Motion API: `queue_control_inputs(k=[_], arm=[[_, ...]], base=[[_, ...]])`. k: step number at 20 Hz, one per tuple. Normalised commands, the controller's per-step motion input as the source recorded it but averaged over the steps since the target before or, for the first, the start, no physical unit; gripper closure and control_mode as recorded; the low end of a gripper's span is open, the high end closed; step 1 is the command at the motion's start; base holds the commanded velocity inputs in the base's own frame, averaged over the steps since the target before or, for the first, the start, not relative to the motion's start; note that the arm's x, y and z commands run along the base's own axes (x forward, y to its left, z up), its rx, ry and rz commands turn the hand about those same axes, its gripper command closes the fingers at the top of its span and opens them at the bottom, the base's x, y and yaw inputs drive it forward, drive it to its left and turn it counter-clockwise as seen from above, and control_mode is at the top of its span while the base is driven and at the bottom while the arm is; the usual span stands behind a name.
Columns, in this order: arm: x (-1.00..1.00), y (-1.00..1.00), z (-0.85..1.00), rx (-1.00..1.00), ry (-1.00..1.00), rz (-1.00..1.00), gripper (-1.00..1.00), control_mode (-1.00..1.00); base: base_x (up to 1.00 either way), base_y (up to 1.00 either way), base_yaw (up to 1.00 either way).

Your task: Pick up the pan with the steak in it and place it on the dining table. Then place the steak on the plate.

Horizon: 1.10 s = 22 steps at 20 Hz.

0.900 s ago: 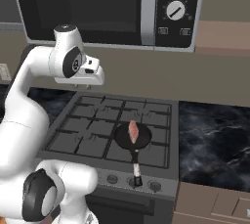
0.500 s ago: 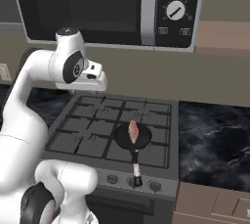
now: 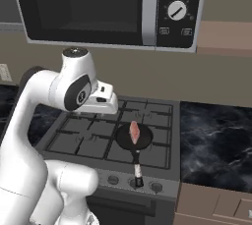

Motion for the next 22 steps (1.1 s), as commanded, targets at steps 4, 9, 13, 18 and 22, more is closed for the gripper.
queue_control_inputs(k=[4, 9, 13, 18, 22], arm=[[-0.58, -0.47, -0.39, -0.06, 0.03, 0.0, -1.0, -1.0], [-0.38, -0.44, -0.44, -0.11, 0.07, 0.0, -1.0, -1.0], [-0.18, -0.46, -0.42, -0.09, 0.06, 0.0, -1.0, -1.0], [-0.01, -0.24, -0.28, -0.04, 0.05, 0.02, -1.0, -1.0], [0.03, 0.0, -0.14, 0.0, 0.01, 0.0, -1.0, -1.0]], base=[[0.0, 0.0, 0.0], [0.0, 0.0, 0.0], [0.0, 0.0, 0.0], [0.0, 0.0, 0.0], [0.0, 0.0, 0.0]])
